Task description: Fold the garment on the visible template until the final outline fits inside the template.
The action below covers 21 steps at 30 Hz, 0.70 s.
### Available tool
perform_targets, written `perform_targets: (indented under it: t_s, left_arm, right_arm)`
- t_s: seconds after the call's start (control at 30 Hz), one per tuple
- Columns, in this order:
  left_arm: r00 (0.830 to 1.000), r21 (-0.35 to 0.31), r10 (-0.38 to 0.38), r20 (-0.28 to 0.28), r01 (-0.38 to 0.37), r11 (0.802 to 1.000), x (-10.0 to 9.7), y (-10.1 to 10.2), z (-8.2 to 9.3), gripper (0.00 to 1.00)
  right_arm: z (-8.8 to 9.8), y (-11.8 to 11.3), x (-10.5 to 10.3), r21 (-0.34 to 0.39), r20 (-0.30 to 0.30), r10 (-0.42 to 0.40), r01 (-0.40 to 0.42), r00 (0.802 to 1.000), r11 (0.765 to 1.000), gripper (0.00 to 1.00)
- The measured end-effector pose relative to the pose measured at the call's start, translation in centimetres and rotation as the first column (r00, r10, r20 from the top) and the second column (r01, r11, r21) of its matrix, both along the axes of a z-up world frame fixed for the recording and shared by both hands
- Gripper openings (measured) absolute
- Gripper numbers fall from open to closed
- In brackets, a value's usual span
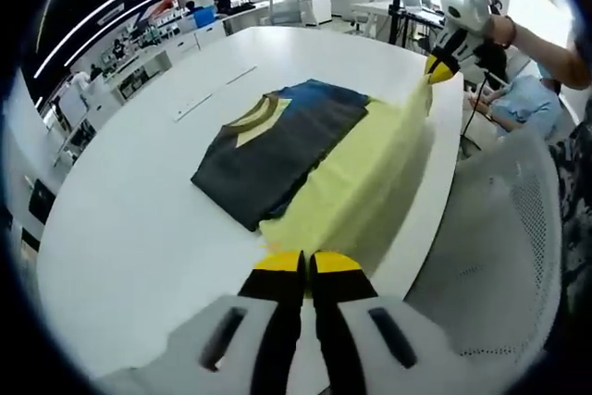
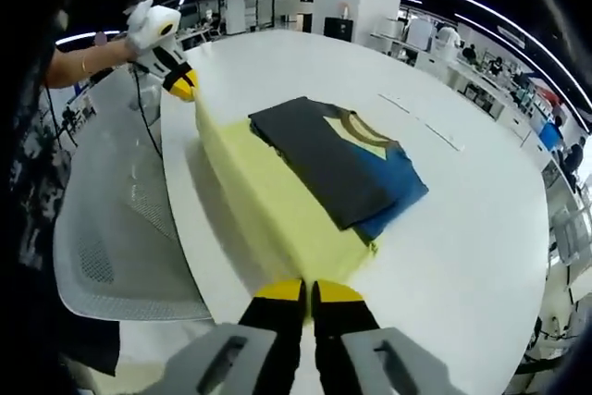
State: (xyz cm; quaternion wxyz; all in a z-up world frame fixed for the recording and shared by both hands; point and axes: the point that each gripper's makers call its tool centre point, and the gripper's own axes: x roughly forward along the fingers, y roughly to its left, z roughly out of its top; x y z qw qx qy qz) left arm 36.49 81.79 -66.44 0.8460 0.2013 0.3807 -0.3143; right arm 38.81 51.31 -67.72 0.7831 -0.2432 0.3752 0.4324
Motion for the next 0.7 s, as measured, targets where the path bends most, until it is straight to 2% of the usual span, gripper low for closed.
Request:
perform_targets:
  t_s: [0.1,0.4,0.7]
  left_arm:
    - [0.999,0.002,0.008,0.032,-0.008,1.0,1.4,0.2,0.7,0.0]
    - [0.996,-0.003,0.036,0.079,-0.036,0.999,5.1,0.5,2.0,0.0]
    - [0.978,-0.018,0.113,0.175,-0.111,0.994,8.9,1.2,3.8,0.0]
  right_arm:
    - [0.5,0.2,1.2,-0.002,0.025,-0.002,0.002,1.0,1.0,0.0]
    - [1.8,0.6,5.1,-0.026,0.079,-0.018,0.02,0.997,0.999,0.0]
    - [3.5,1.1,8.9,-0.012,0.146,-0.054,0.056,0.988,0.998,0.0]
